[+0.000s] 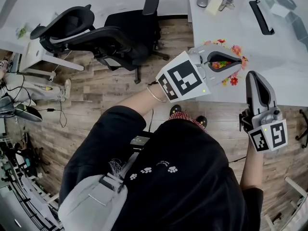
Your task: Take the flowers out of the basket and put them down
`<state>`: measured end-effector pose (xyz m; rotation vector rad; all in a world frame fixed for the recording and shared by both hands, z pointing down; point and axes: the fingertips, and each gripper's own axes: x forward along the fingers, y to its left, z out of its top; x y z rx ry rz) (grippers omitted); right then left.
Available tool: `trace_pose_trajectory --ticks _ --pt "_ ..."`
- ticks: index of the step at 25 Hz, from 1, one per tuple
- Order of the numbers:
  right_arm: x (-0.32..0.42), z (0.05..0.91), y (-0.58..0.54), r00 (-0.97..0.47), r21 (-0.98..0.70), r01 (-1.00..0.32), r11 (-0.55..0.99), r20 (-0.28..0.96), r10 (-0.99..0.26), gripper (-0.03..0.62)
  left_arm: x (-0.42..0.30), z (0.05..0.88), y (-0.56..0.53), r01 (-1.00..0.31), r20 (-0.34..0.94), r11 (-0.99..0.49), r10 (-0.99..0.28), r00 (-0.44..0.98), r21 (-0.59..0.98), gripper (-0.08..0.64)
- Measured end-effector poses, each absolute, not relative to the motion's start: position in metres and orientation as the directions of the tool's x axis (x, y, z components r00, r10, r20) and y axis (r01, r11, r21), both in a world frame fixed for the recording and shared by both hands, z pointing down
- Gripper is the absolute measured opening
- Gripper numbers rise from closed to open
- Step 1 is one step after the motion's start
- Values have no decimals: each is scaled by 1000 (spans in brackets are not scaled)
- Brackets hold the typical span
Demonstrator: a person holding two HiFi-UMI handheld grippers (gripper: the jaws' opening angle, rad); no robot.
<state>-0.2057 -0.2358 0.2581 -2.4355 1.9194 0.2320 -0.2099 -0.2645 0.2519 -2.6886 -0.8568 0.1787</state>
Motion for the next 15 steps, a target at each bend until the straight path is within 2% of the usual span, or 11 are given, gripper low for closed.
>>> trace_pose_trajectory --ticks 15 --pt "-200 260 -237 223 61 -970 -234 -143 -964 11 -204 253 -263 540 -12 -769 578 816 -342 7"
